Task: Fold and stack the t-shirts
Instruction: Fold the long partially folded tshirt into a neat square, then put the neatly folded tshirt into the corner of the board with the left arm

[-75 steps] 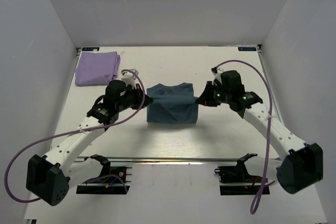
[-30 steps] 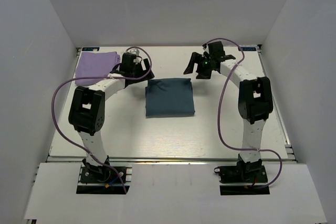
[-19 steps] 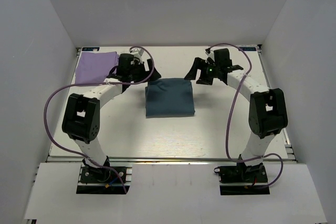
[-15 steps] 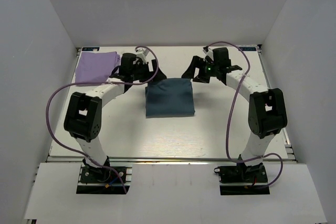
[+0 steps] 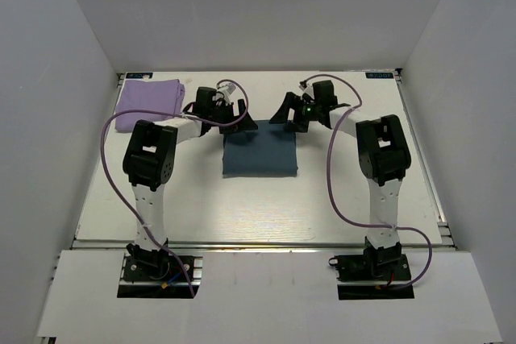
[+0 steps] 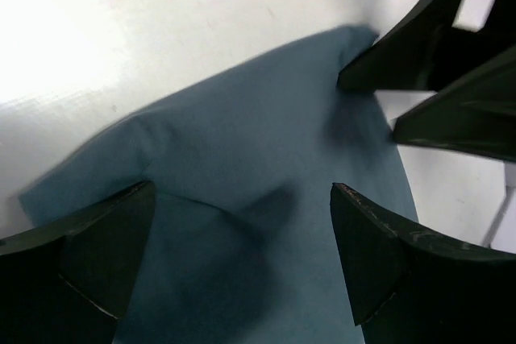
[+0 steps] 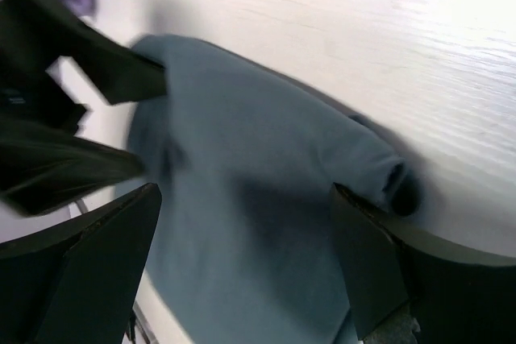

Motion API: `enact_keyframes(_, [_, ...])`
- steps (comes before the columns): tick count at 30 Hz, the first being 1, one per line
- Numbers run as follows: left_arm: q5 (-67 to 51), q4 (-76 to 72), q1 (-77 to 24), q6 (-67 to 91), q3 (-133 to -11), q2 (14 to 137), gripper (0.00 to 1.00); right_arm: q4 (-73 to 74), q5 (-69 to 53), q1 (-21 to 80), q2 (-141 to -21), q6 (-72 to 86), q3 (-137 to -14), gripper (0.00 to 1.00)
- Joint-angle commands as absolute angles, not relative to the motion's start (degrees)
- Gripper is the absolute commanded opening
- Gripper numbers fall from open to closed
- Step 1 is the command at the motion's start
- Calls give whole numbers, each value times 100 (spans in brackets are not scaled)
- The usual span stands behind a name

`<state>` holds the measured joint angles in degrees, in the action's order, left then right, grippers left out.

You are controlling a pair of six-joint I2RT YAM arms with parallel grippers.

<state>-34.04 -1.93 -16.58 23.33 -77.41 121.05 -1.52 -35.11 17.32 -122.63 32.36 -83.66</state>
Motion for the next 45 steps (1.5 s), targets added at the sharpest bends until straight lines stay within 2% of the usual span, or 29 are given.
enact_keyframes(1, [-3287, -53, -1547, 2285, -7972, 12207, 100, -238, -3200, 1696, -12585, 3383, -8701, 90])
enact_keyframes(4, [-3287, 52, -1485, 2338, -7893, 12182, 100, -430, -3103, 1626, -12814, 3559, -8473, 90])
enact_keyframes(8, [-3287, 53, -1380, 2286, -7726, 11814, 100, -396, -2963, 1643, -12543, 3385, -8429, 90])
enact_keyframes(15, [-2973, 525, -1433, 2075, -7998, 10803, 100, -624, -2646, 1705, -10733, 2796, -7701, 90])
enact_keyframes(19, [-1970, 1019, -1556, 1881, -7560, 10249, 100, -484, -1996, 1714, -9733, 2610, -6804, 90])
enact_keyframes(22, [-1381, 1116, -1608, 1881, -6727, 9836, 100, -518, -1671, 1731, -9214, 2610, -5970, 90])
enact_keyframes(27, [-1151, 1055, -1723, 1950, -6074, 9703, 100, -475, -1169, 1740, -8184, 2637, -4845, 90])
enact_keyframes(32, [-1222, 940, -1898, 1951, -5941, 10045, 99, -361, -1142, 1740, -7578, 2637, -4404, 90])
enact_keyframes(36, [-1161, 800, -1959, 2004, -5941, 10291, 91, -220, -1108, 1740, -7269, 2610, -4184, 90])
enact_keyframes(42, [-387, 914, -2249, 2057, -6151, 10687, 75, 219, -564, 1705, -6743, 2523, -4078, 90])
enact_keyframes(45, [-186, 1055, -2391, 2004, -6284, 10986, 63, 404, -256, 1705, -6497, 2470, -4052, 90])
